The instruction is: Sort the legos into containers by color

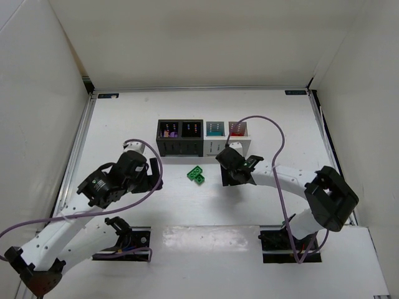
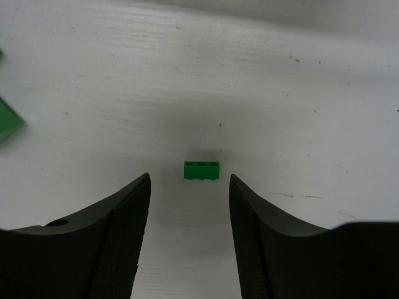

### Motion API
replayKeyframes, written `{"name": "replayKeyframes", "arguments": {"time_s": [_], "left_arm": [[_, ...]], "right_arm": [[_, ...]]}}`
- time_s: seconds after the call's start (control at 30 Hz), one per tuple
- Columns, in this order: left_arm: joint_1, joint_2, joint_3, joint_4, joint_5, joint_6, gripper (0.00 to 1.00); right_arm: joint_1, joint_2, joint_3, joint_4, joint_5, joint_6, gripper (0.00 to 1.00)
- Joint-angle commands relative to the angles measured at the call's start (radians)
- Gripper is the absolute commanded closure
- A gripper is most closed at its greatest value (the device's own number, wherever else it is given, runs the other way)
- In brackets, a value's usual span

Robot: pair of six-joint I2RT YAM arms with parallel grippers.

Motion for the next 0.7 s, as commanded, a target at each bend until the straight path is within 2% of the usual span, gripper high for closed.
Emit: {"name": "replayKeyframes", "arguments": {"time_s": [0.0, 0.5, 0.6, 0.67], "left_arm": [[-0.005, -0.040, 0.006, -0.032, -0.026, -0.026, 0.00], [-0.004, -0.022, 0.015, -0.029, -0.035, -0.025, 0.00], [-0.005, -0.022, 0.021, -0.031, -0.035, -0.026, 0.00], [-0.007, -0.022, 0.023, -0.034, -0.037, -0.026, 0.00]], "right_arm": [[-0.008, -0.001, -0.009, 0.042, 0.042, 0.046, 0.44], [-0.031, 0.059, -0.046, 0.101, -0.005, 0.032, 0.44], [-0.034, 0.065, -0.050, 0.111, -0.016, 0.026, 0.50], [-0.031, 0.065, -0.050, 0.113, -0.013, 0.027, 0.50]]}}
